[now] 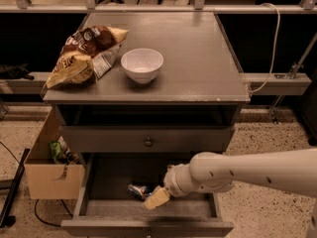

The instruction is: Pick redbull can from middle drawer and place on counter

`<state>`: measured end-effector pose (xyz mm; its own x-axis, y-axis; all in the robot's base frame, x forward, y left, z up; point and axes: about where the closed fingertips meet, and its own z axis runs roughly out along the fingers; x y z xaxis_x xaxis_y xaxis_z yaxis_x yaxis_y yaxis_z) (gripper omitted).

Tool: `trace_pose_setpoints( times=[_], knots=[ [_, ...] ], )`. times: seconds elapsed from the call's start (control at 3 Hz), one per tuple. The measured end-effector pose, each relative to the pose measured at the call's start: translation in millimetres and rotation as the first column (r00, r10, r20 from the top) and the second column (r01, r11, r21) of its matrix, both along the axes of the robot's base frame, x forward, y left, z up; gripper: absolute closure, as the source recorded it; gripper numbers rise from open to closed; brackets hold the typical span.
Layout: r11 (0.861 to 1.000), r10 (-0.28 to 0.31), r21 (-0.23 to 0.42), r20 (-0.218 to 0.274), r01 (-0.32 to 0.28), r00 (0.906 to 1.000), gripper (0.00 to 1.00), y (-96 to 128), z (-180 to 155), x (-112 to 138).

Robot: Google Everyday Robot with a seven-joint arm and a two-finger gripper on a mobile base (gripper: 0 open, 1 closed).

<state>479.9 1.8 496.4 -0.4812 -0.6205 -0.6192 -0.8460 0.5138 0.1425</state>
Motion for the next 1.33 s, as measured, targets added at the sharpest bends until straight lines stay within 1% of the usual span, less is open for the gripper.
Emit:
trace_pose_setpoints(
  times=[0.33,0.67,1.0,1.33],
  knots=[
    [0.998,-0.008,0.064,0.024,0.007,0.9997,0.0,12,-9,4],
    [0.989,-0.048,0.143,0.043,0.042,0.9979,0.0,25,-28,12],
    [0.981,-0.092,0.178,0.054,0.081,0.9943,0.0,30,-47,15],
    [0.979,-0.127,0.169,0.062,0.115,0.99,0.0,29,-66,15]
  ],
)
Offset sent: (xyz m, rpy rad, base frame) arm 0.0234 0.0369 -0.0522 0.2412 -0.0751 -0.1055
